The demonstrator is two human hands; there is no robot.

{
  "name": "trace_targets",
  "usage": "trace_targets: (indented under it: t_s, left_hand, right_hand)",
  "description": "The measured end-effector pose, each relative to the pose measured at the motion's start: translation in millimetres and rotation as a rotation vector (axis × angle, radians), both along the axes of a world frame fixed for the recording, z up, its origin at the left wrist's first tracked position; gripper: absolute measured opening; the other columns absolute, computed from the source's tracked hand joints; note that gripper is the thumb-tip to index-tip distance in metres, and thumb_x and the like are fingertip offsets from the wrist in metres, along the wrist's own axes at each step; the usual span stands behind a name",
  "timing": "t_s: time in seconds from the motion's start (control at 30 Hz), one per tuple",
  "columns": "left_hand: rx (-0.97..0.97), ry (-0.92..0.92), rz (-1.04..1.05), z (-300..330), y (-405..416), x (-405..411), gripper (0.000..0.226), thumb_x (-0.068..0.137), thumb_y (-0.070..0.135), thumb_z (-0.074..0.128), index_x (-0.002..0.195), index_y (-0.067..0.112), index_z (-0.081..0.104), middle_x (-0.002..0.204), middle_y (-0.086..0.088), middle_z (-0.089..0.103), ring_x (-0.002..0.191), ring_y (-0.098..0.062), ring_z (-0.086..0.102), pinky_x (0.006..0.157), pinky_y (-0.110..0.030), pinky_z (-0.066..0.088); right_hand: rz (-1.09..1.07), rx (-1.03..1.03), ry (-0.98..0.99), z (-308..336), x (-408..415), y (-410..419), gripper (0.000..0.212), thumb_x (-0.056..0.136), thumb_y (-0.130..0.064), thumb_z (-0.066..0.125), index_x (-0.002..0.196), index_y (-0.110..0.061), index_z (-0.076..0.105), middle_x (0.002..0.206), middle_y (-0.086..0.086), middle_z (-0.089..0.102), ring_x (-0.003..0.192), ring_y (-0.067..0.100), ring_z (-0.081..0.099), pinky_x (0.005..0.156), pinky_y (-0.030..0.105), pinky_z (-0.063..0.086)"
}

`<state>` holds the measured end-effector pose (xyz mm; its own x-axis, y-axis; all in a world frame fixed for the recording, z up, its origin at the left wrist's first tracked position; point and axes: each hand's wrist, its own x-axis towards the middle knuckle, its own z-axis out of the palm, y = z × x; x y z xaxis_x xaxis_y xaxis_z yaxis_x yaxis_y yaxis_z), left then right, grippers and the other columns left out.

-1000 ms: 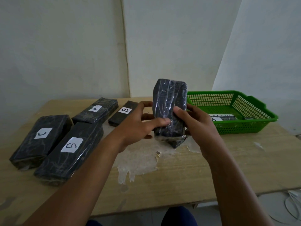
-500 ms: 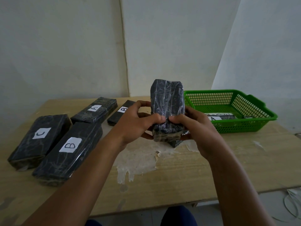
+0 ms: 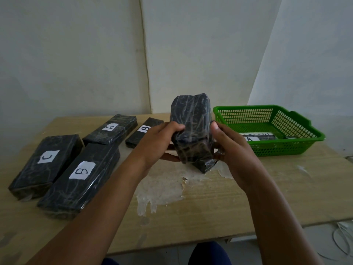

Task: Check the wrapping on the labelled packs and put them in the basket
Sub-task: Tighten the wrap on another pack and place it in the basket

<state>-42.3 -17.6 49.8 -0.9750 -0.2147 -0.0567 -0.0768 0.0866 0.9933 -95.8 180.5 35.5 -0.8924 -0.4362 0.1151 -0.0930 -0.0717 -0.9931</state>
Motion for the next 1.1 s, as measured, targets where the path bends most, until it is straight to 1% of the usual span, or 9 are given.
trace_targets:
  t_s: [0.1,0.23,0.3,0.43,0.6,0.73,0.87,1.0,1.1]
  left_hand:
    - [0.027,0.015,0.037,0,0,-3,0.027,0.1,0.033,0.054,0.107,0.018,0.075,0.102,-0.003,0.079,0.102,-0.022,0.073,0.086,-0.046,0.062]
    - [-0.038,0.083,0.067,0,0,-3,0.05,0.088,0.029,0.056,0.136,0.037,0.062,0.119,0.002,0.074,0.115,-0.02,0.069,0.105,-0.053,0.053]
    - [-0.003,0.081,0.028,0,0,-2,0.056,0.084,0.04,0.06,0.14,0.037,0.058,0.123,0.0,0.073,0.117,-0.021,0.069,0.106,-0.055,0.053]
    - [-0.054,0.061,0.003,4,5,2,0.088,0.072,0.072,0.079,0.144,0.031,0.05,0.128,0.005,0.069,0.113,-0.016,0.072,0.1,-0.044,0.058]
    - [-0.06,0.076,-0.012,-2,-1,1,0.083,0.061,0.054,0.093,0.133,0.031,0.058,0.125,0.003,0.072,0.11,-0.015,0.073,0.091,-0.035,0.059]
    - [-0.059,0.122,-0.096,-6,-5,1,0.077,0.057,0.05,0.081,0.129,0.031,0.062,0.124,0.004,0.073,0.114,-0.017,0.072,0.097,-0.04,0.058]
    - [-0.094,0.228,-0.065,-2,-4,0,0.074,0.063,0.057,0.08,0.132,0.034,0.065,0.125,0.009,0.074,0.114,-0.008,0.072,0.092,-0.029,0.059]
    - [-0.105,0.31,-0.016,-3,-4,1,0.065,0.069,0.055,0.082,0.13,0.037,0.068,0.123,0.005,0.075,0.11,-0.012,0.074,0.09,-0.035,0.061]
    - [-0.118,0.362,-0.012,-3,-3,3,0.062,0.072,0.052,0.081,0.13,0.033,0.068,0.122,0.001,0.075,0.108,-0.016,0.075,0.09,-0.037,0.063]
  right_hand:
    - [-0.126,-0.063,0.015,-3,0,-2,0.07,0.076,-0.043,0.078,0.141,-0.026,0.06,0.125,0.0,0.074,0.105,0.015,0.077,0.084,0.035,0.065]
    - [-0.15,0.002,0.093,-4,-2,-3,0.114,0.062,-0.038,0.089,0.161,-0.031,0.034,0.126,-0.005,0.066,0.101,0.012,0.076,0.079,0.033,0.065]
    - [-0.137,0.073,0.187,-3,-1,-3,0.121,0.058,-0.04,0.091,0.163,-0.037,0.031,0.124,-0.005,0.065,0.1,0.014,0.076,0.078,0.035,0.066]
    - [-0.136,0.092,0.284,-3,0,-4,0.103,0.059,-0.052,0.089,0.151,-0.047,0.043,0.122,0.001,0.064,0.101,0.019,0.074,0.079,0.037,0.066]
    - [-0.188,-0.178,0.174,0,-3,-5,0.043,0.081,-0.044,0.082,0.116,-0.026,0.066,0.117,0.009,0.069,0.11,0.026,0.072,0.092,0.047,0.063]
    - [-0.069,-0.245,0.007,0,-3,-3,0.058,0.08,-0.034,0.08,0.132,-0.018,0.06,0.124,0.01,0.074,0.109,0.023,0.075,0.084,0.041,0.063]
    - [-0.06,-0.221,0.074,-3,-2,0,0.082,0.066,-0.037,0.086,0.142,-0.021,0.059,0.131,0.004,0.072,0.117,0.024,0.073,0.089,0.039,0.062]
    - [-0.048,-0.199,0.145,-1,-2,2,0.082,0.065,-0.036,0.087,0.142,-0.022,0.061,0.131,0.001,0.072,0.117,0.025,0.073,0.095,0.046,0.062]
    - [-0.062,-0.194,0.182,0,-2,2,0.075,0.068,-0.031,0.087,0.138,-0.021,0.064,0.126,0.002,0.074,0.113,0.023,0.075,0.091,0.041,0.062]
